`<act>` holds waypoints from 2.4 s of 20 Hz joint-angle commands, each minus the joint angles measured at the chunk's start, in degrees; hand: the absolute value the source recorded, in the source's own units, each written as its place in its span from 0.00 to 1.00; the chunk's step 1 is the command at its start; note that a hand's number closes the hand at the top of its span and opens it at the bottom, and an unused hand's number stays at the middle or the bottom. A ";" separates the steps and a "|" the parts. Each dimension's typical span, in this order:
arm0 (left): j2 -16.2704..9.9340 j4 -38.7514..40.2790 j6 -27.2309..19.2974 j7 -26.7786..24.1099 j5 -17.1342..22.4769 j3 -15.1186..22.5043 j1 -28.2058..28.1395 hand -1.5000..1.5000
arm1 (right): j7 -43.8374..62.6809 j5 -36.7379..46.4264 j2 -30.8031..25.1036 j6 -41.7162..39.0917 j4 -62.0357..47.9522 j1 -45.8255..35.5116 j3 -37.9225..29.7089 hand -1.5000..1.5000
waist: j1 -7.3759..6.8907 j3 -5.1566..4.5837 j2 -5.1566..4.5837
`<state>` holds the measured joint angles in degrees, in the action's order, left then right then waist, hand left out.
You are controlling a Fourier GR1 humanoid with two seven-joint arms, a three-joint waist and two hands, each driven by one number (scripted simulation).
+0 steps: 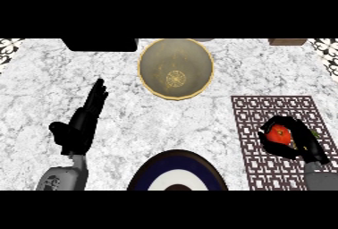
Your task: Pick the tomato from the placemat and place it in the bowl
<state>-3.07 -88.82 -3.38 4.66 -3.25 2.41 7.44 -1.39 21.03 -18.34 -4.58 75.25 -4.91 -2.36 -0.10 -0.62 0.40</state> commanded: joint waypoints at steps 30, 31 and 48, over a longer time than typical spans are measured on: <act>-1.12 -0.37 2.33 -1.18 1.35 -1.59 -1.48 0.50 | 12.54 -42.04 -2.81 -30.62 45.04 -26.25 10.21 1.00 | -0.07 0.52 -0.25; 2.90 1.76 -2.51 0.05 -1.68 1.53 2.00 0.50 | 13.98 -40.83 -1.09 -28.39 45.97 -25.42 11.57 1.00 | 0.25 0.55 -0.29; 1.30 -0.21 0.20 1.06 -1.44 1.22 1.39 0.50 | 6.93 -10.76 3.64 -21.22 15.03 -51.53 16.16 1.00 | -1.87 0.58 -0.87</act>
<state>-2.19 -88.00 -3.09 5.80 -4.06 2.56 9.83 12.29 -0.29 -14.56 -27.13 97.52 -53.36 11.42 -1.15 -0.05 -0.24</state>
